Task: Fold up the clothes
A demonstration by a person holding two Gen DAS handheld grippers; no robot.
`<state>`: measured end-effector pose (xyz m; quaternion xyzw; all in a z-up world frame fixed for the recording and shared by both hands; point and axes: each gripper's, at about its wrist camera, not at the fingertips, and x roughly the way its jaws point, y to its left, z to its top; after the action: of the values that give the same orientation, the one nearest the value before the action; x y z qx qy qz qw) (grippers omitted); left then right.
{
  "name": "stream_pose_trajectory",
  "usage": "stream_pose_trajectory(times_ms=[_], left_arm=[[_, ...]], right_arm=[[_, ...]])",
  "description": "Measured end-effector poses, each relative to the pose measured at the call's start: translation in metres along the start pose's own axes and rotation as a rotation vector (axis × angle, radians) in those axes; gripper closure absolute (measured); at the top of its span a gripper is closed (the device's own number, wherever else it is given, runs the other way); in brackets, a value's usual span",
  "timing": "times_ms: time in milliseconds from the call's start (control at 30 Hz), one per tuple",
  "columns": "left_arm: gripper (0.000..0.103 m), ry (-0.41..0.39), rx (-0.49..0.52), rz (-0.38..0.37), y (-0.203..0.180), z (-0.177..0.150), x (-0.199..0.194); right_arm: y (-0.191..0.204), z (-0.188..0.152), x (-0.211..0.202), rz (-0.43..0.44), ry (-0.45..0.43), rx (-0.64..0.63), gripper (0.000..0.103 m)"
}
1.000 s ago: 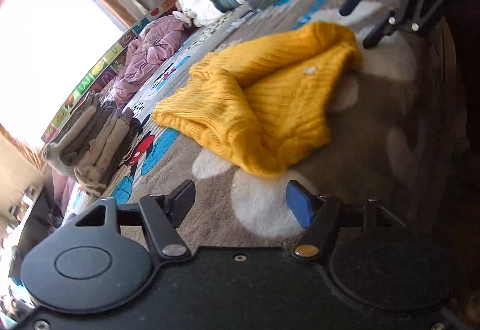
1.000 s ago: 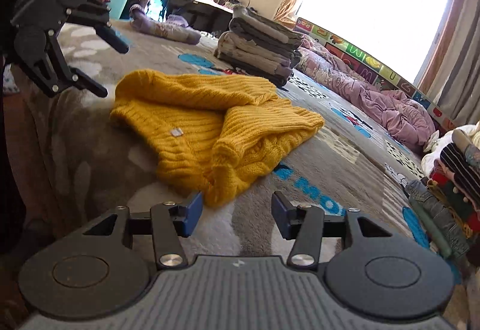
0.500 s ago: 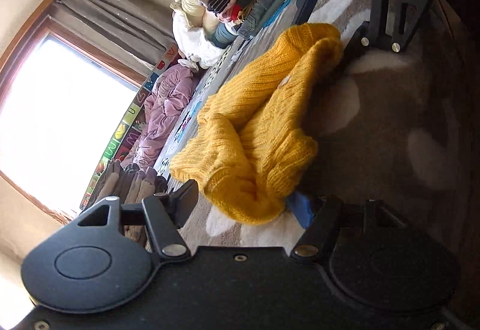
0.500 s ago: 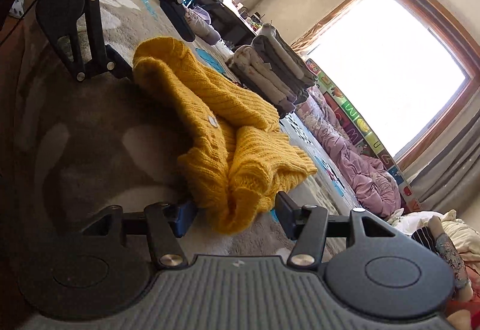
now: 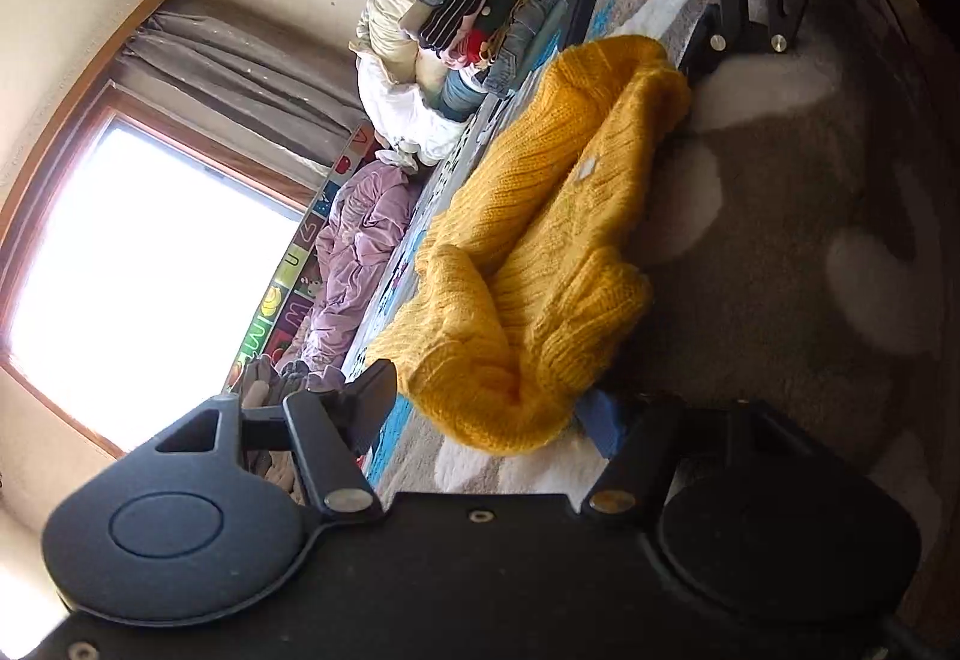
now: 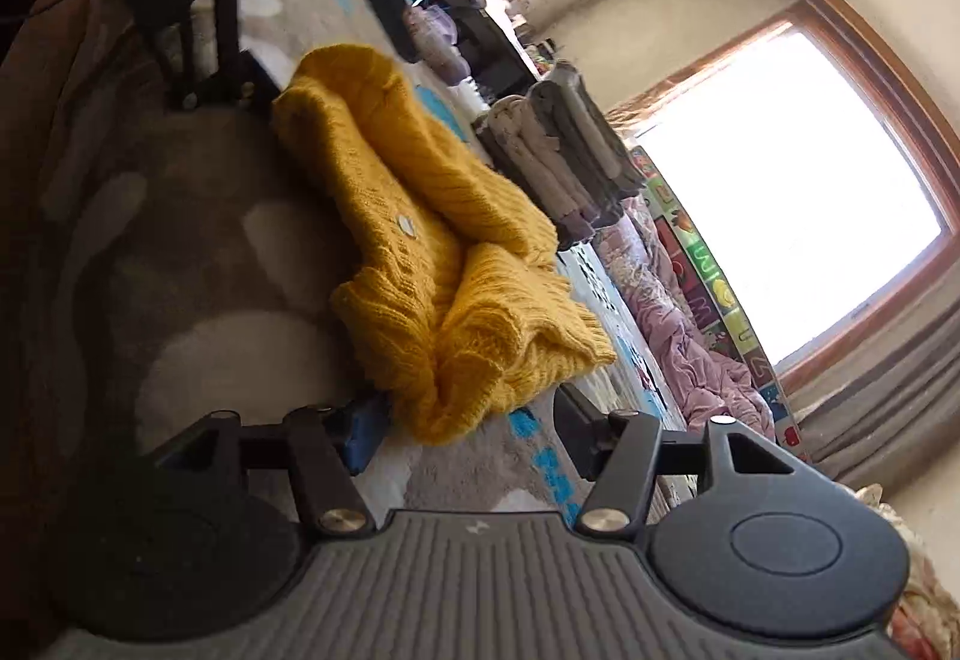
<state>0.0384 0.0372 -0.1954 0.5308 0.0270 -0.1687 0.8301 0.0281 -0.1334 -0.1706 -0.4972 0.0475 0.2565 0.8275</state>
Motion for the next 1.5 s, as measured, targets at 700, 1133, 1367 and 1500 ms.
stream_pose_trajectory(times_ms=[700, 1133, 1367, 1500], left_arm=[[0.071, -0.092, -0.601, -0.178, 0.115, 0.022, -0.020], [0.071, -0.112, -1.327, -0.309, 0.182, -0.037, 0.096], [0.072, -0.118, -1.534, -0.374, 0.205, -0.070, 0.158], [0.072, -0.110, -1.595, -0.411, 0.214, -0.082, 0.191]], right_arm=[[-0.092, 0.011, -0.053, 0.021, -0.196, 0.550, 0.079], [-0.183, -0.038, 0.072, 0.168, -0.239, 1.160, 0.082], [-0.216, -0.073, 0.160, 0.299, -0.241, 1.433, 0.084], [-0.229, -0.086, 0.191, 0.326, -0.240, 1.513, 0.085]])
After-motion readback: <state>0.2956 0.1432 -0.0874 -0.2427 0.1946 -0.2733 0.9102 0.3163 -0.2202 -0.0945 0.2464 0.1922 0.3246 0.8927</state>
